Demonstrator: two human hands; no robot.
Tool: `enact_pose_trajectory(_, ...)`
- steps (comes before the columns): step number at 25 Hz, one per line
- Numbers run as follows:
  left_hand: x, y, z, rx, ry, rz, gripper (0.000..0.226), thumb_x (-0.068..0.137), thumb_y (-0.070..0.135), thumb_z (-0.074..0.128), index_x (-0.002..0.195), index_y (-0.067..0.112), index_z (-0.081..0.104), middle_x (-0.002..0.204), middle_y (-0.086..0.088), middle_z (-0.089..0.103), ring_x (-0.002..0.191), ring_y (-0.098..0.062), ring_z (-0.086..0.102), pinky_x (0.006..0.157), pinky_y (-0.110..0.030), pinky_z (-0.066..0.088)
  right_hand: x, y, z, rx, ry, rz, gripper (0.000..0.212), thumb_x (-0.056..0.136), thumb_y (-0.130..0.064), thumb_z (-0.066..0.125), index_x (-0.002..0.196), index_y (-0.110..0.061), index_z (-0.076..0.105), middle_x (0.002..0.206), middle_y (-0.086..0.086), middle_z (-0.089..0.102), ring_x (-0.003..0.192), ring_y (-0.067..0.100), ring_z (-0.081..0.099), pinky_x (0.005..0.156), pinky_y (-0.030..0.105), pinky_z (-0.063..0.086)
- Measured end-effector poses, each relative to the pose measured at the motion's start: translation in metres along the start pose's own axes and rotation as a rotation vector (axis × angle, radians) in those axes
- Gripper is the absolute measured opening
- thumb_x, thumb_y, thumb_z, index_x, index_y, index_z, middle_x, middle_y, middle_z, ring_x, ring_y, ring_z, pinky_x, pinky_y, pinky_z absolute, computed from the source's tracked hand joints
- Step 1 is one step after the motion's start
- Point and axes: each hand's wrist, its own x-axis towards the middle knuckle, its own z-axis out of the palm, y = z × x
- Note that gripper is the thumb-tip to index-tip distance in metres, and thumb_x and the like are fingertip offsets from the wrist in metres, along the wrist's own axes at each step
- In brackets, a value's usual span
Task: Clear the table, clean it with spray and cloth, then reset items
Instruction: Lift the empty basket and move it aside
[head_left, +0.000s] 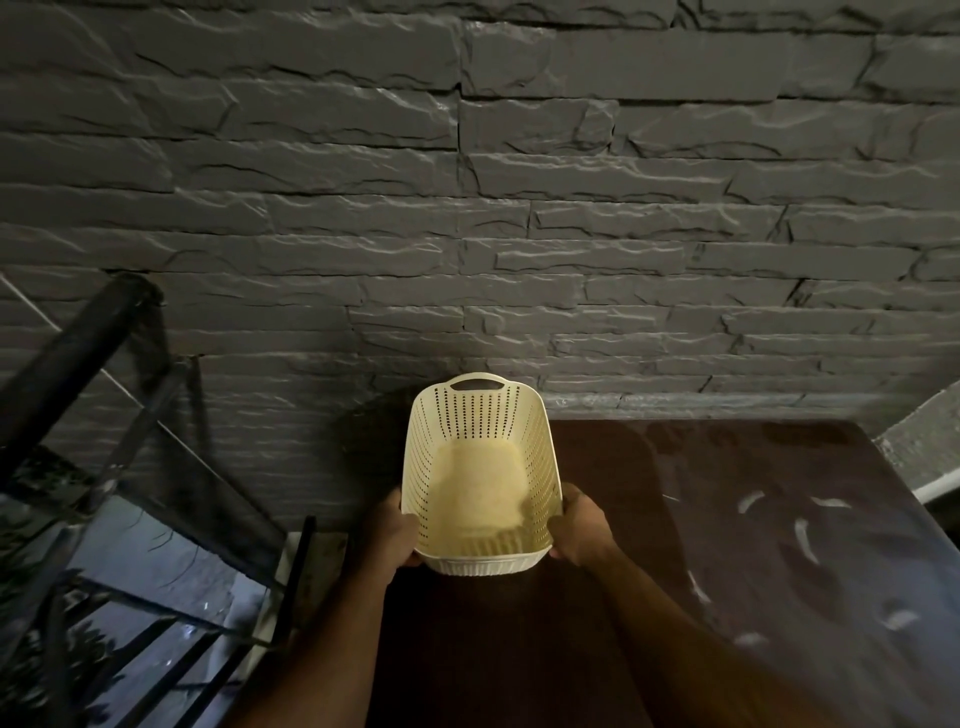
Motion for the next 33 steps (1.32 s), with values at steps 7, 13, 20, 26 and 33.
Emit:
enact_pose_trajectory(7, -0.004, 0.003, -0.002, -0.045, -0.008, 0.018, 0.047, 0.095, 0.025, 0.055, 0.139, 0.027, 0.042, 0.128, -0.01, 0.056, 0.106, -0.031, 0.058, 0.067, -0.045, 0.06, 0.001, 0.003, 0.001, 0.008, 0.006, -0.02, 0.047, 0.083, -0.021, 0.06, 0.129, -0.016, 0.053, 0.102, 0.002, 0.069, 0.088, 0.029, 0.071, 0.079, 0.046, 0.06)
enact_pose_trajectory(13, -0.015, -0.009, -0.011, -0.047, 0.077, 0.007, 0.071, 0.088, 0.064, 0.045, 0.145, 0.023, 0.034, 0.142, -0.01, 0.047, 0.124, -0.034, 0.049, 0.091, -0.049, 0.051, -0.013, 0.005, -0.01, -0.02, 0.052, -0.05, 0.094, 0.08, -0.061, 0.064, 0.151, -0.013, 0.026, 0.139, 0.014, 0.057, 0.121, 0.031, 0.059, 0.098, 0.037, 0.049)
enact_pose_trajectory(20, -0.046, 0.009, -0.03, 0.009, 0.266, 0.207, 0.052, 0.096, 0.038, 0.05, 0.143, 0.017, 0.041, 0.143, -0.01, 0.048, 0.128, -0.026, 0.048, 0.104, -0.041, 0.039, -0.043, 0.008, -0.02, -0.227, 0.239, -0.195, 0.078, 0.086, -0.044, 0.066, 0.149, -0.014, 0.032, 0.144, 0.016, 0.047, 0.121, 0.032, 0.056, 0.1, 0.042, 0.048)
enact_pose_trajectory(26, -0.11, 0.033, -0.012, 0.116, 0.369, 0.467, 0.044, 0.095, 0.028, 0.056, 0.136, 0.014, 0.051, 0.134, -0.012, 0.056, 0.121, -0.028, 0.054, 0.098, -0.037, 0.044, -0.085, 0.019, -0.039, -0.327, 0.296, -0.328, 0.071, 0.088, -0.039, 0.064, 0.148, -0.016, 0.035, 0.151, 0.013, 0.041, 0.135, 0.03, 0.043, 0.107, 0.044, 0.041)
enact_pose_trajectory(33, -0.195, 0.047, 0.086, 0.207, 0.325, 0.64, 0.04, 0.093, 0.024, 0.059, 0.131, 0.01, 0.056, 0.134, -0.009, 0.057, 0.125, -0.026, 0.051, 0.105, -0.039, 0.04, -0.139, 0.066, -0.118, -0.439, 0.329, -0.456, 0.065, 0.089, -0.037, 0.064, 0.146, -0.017, 0.039, 0.149, 0.009, 0.042, 0.136, 0.028, 0.04, 0.109, 0.041, 0.04)
